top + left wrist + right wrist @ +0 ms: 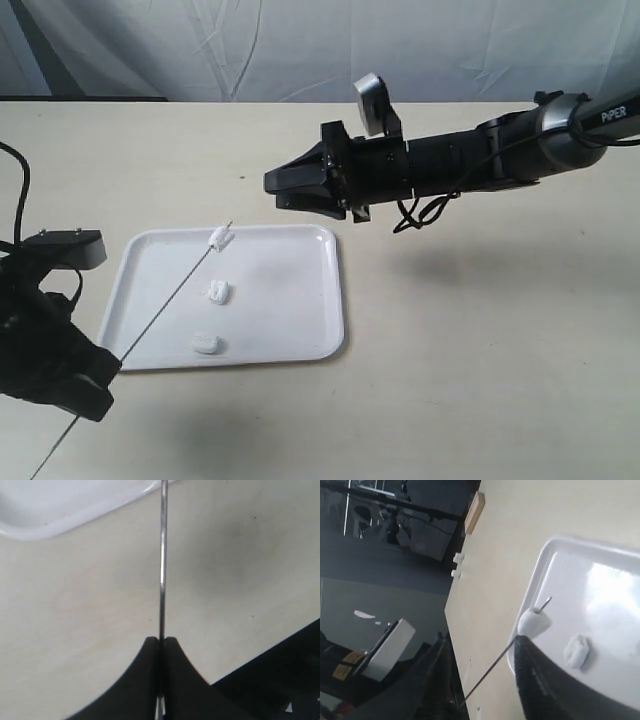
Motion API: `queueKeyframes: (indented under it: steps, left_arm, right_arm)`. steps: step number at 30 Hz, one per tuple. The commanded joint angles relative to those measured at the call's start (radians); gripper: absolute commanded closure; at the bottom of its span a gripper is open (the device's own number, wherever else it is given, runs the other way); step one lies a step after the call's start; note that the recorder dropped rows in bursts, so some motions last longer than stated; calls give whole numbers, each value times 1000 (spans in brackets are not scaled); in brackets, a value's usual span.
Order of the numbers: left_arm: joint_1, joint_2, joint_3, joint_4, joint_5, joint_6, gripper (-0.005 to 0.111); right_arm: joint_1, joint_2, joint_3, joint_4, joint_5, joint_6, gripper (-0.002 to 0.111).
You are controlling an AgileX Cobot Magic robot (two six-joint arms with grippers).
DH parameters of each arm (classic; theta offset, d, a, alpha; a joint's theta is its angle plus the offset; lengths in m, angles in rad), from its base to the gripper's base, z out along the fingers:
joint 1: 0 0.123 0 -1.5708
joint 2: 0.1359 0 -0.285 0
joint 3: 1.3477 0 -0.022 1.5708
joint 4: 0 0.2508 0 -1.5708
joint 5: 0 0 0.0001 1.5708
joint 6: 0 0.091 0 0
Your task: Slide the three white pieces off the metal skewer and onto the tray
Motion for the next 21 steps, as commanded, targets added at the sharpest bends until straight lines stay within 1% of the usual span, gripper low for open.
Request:
queueKeyframes:
  steps: [1, 5, 16, 21]
  left_arm:
    - [-2, -1, 4, -106, -29, 70, 107]
    - [-2, -1, 4, -189, -31, 128, 107]
    - [-2, -36, 4, -189, -36, 132, 107]
    - [-2, -64, 4, -189, -25, 132, 107]
  right_arm:
    - [53, -3, -4, -15, -6, 7, 60]
    - [90, -3, -4, -13, -40, 22, 60]
    - [100, -3, -4, -6, -113, 51, 60]
    - [100, -1, -4, 41, -120, 51, 60]
